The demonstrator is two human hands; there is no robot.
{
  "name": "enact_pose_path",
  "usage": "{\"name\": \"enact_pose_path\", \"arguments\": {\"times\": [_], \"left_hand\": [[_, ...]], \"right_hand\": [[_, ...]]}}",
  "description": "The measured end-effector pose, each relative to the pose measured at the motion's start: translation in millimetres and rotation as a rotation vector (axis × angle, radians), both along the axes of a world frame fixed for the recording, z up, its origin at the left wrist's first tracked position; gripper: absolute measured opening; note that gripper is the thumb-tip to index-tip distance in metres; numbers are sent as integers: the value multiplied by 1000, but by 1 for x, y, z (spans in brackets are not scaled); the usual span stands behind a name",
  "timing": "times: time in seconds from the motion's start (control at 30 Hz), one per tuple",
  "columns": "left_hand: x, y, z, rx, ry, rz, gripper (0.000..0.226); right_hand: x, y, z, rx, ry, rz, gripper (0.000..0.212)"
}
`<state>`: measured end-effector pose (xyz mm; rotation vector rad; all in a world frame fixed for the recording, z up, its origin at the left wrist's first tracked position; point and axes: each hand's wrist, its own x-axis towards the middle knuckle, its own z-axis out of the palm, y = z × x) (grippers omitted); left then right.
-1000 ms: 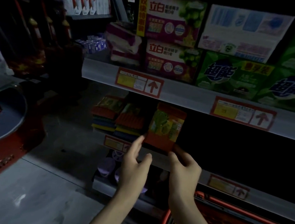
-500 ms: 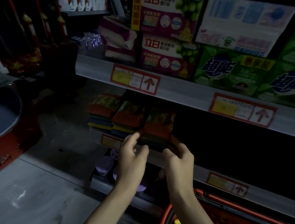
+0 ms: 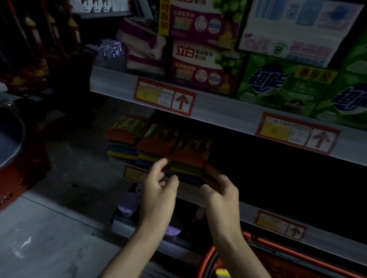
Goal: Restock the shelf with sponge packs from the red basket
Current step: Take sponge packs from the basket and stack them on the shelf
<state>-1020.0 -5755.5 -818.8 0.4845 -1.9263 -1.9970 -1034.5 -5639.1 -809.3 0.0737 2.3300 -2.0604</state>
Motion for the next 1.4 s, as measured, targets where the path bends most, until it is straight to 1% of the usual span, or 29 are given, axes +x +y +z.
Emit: {"name": "enact_pose_path", "arguments": {"times": [0.23, 0.37, 0.5, 0.63, 0.73, 0.8, 0.87, 0.97, 1.07, 1.1, 1.17, 1.23, 1.3, 1.4], "left_hand": [[5, -3, -3, -16, 43, -2, 37], [11, -4, -6, -33, 63, -21, 36], [20, -5, -5, -59, 60, -43, 36], [30, -4, -2, -127, 28, -107, 33], [41, 2, 1, -208, 40, -171, 35], [51, 8, 4, -308, 72, -223, 36], [63, 16, 6, -436, 118, -267, 37], [87, 35, 7, -616, 201, -321, 37], [102, 58, 9, -723, 247, -401, 33], [106, 67, 8, -770, 257, -422, 32], [116, 88, 6, -865, 247, -458, 30], [130, 109, 1, -978, 189, -510, 37], [145, 129, -9, -1124, 97, -608, 50], [153, 154, -32, -1456, 39, -734, 75]], "right_hand": [[2, 7, -11, -36, 47, -24, 50], [5, 6, -18, -36, 36, 16, 53], [8, 11, -16, -11, 76, 36, 57], [17, 27, -13, 66, 134, 63, 59], [27, 53, -12, 215, 243, 82, 50], [37, 79, -7, 329, 302, 120, 48], [49, 112, 2, 435, 331, 168, 51], [74, 169, 20, 630, 356, 286, 61], [96, 225, 31, 855, 365, 401, 72], [103, 243, 33, 927, 363, 428, 72], [115, 276, 35, 1032, 344, 497, 64], [125, 304, 34, 1121, 304, 581, 59], [132, 323, 25, 1202, 204, 655, 56], [140, 337, 0, 1275, 31, 736, 47]]}}
